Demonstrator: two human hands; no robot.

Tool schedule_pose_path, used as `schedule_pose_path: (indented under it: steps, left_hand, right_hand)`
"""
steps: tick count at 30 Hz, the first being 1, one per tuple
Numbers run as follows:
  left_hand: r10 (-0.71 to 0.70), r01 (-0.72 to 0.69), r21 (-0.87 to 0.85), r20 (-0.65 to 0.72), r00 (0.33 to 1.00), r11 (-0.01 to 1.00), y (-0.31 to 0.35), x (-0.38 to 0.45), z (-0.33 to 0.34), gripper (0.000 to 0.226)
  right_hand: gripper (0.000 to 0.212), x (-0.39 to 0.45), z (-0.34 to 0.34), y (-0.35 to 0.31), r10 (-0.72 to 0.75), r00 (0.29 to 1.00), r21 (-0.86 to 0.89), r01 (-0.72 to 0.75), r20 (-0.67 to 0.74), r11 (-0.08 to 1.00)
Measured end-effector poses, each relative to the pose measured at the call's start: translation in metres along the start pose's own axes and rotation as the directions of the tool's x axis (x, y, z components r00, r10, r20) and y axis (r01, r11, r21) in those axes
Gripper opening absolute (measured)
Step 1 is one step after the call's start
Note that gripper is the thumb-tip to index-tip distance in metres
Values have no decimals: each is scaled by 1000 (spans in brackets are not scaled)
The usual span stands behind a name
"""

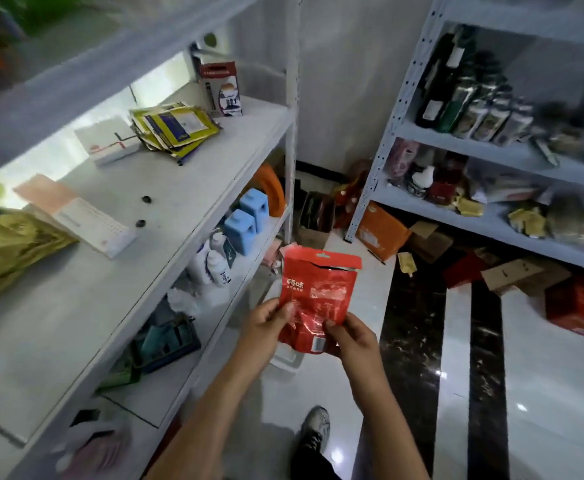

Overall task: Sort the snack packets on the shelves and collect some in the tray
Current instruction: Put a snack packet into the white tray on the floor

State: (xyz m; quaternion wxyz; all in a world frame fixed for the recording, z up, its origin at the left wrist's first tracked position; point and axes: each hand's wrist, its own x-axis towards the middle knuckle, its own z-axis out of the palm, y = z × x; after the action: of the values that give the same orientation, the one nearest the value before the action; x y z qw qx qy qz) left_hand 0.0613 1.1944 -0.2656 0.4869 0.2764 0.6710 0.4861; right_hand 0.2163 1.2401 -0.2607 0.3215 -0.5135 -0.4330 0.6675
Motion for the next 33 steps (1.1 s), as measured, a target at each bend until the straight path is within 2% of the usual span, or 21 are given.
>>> schedule_pose_path:
  steps: [3,8,12,16,20,24,29,31,33]
  left_hand:
    - [-74,74,87,-10,997,993,-19,40,11,29]
    - [-70,82,102,-117,991,991,-39,100,24,12]
    - [-95,118,163,-144,985,980,-84,153,21,19]
    - [-109,138,261,-123,986,955,-160,211,16,23]
    - [-196,229,265,-143,970,937,-259,254,7,30]
    - [-396,409,288,-106,912,866,-308,288,6,13]
    - [-485,476,431,-99,869,767,-384,345,-12,27]
    - [-564,547,428,-100,820,720,-417,365,-22,31]
    - [-624,597,418,-87,776,684,-447,387,-34,26]
  right_hand:
    - [18,38,-12,8,83,997,25,-83,-4,996]
    - [22,108,-20,30,237,971,19,-237,-12,971]
    - [17,163,-22,66,302,952,-15,-303,-37,953]
    - [11,213,-26,138,358,924,-57,-368,-135,928]
    - [22,249,-22,227,446,874,-95,-469,-193,878]
    - [34,287,-11,313,529,823,-125,-558,-208,820]
    - [22,344,12,414,606,771,-146,-634,-197,759]
    - [24,367,20,452,613,771,-191,-637,-171,747]
    - [28,389,29,489,615,774,-223,-633,-150,741]
